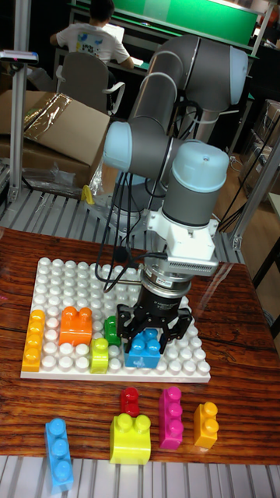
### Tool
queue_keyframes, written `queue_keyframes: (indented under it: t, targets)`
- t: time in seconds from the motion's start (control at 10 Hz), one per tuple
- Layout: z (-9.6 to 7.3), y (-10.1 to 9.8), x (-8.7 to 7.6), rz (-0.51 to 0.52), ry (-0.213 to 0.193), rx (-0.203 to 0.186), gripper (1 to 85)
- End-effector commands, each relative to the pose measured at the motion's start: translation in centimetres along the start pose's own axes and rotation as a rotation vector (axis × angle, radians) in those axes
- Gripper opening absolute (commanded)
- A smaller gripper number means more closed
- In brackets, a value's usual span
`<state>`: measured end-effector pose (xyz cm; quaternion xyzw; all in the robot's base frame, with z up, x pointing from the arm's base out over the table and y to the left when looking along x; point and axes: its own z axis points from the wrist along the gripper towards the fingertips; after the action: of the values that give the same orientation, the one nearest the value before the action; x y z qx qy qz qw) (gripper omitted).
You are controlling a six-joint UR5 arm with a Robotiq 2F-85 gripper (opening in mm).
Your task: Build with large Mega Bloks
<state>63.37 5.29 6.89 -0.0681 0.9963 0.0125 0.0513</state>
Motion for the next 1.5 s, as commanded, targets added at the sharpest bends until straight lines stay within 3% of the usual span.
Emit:
queue_keyframes:
  t: [0.0,0.8,1.4]
  targets:
    - [0.4,0.0,-0.3,0.005,-0.008,-0.008,1.0]
    - [2.8,-0.7,-0.3,-0.004,-0.037,0.006,1.0]
    - [2.4,-0.6,-0.1,0.001,-0.038,0.007,1.0]
